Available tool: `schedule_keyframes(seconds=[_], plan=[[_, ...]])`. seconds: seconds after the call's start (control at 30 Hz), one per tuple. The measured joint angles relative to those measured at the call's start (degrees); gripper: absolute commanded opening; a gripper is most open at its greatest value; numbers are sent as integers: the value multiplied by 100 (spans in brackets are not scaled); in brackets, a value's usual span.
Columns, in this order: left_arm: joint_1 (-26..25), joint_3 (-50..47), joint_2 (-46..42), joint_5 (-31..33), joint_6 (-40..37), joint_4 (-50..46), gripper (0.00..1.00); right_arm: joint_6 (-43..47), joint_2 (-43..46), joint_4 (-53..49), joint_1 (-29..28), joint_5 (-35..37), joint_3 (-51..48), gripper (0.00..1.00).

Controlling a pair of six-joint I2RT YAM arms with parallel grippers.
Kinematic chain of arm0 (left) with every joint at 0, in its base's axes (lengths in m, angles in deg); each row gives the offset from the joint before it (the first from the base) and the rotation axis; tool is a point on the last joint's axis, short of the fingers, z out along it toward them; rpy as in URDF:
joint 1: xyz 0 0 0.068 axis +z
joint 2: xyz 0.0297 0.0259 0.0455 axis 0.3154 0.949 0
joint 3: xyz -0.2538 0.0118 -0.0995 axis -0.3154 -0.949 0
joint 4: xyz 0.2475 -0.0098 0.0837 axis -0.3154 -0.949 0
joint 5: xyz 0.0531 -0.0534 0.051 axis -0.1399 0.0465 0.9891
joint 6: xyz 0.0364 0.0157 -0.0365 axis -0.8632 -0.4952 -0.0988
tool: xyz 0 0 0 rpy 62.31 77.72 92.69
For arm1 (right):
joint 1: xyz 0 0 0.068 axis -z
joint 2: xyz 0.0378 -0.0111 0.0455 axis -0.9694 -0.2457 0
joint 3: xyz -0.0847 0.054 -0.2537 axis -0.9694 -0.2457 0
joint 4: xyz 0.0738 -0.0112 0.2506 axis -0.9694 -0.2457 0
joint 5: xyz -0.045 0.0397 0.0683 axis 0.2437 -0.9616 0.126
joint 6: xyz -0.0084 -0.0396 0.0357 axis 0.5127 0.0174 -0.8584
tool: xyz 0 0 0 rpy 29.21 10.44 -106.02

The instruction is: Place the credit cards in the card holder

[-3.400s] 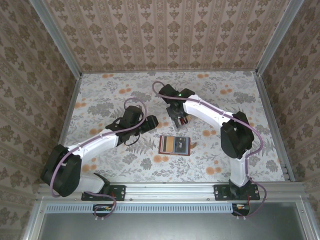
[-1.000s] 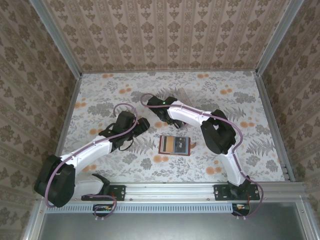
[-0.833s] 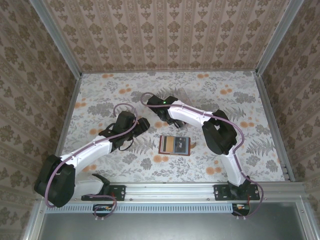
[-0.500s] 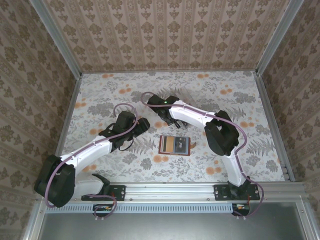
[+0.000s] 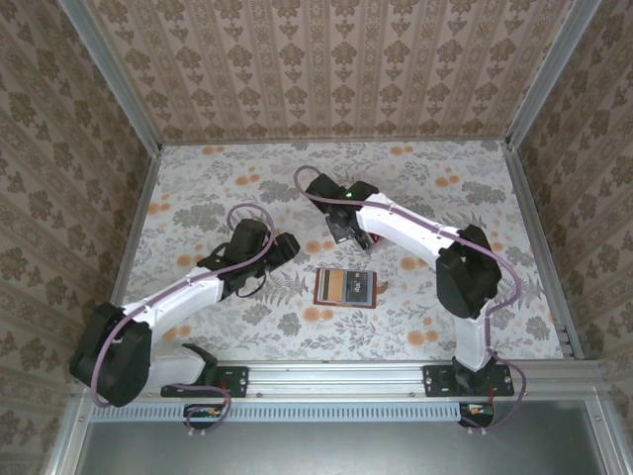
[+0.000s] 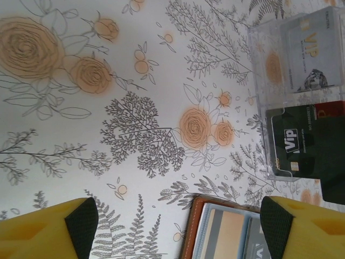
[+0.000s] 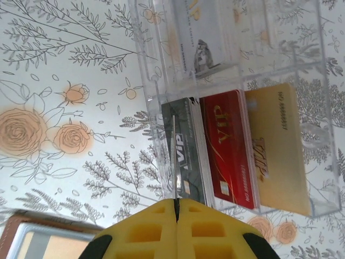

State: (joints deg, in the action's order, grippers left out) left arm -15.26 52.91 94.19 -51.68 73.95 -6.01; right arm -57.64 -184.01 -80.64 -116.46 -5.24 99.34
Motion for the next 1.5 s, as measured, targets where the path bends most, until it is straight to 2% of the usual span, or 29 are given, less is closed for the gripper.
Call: schedule_keyframes(seconds=[0.27,0.5,0.6,0.73,1.27,1.5], plan=[[0,144,391,-586,-83,444,76,-417,1010,625,400,-1099,-988,0],[-44,415,789,-1193,-79,1049,76,-1174,2138,1794,1156,-2702,-2363,0],[-72,490,953,-1429,26,1394,71,-1523,2481,2293,1434,-3270,-2780,0],[-96,577,1241,-1711,219,1799,62,-1845,2688,2809,1504,-3814,-3012,0],[-232,911,1620,-2144,673,2605,49,-2463,2723,3908,1504,-4787,-3375,1],[-271,942,1652,-2218,691,2684,38,-2597,2660,4135,1504,-4962,-3381,1]])
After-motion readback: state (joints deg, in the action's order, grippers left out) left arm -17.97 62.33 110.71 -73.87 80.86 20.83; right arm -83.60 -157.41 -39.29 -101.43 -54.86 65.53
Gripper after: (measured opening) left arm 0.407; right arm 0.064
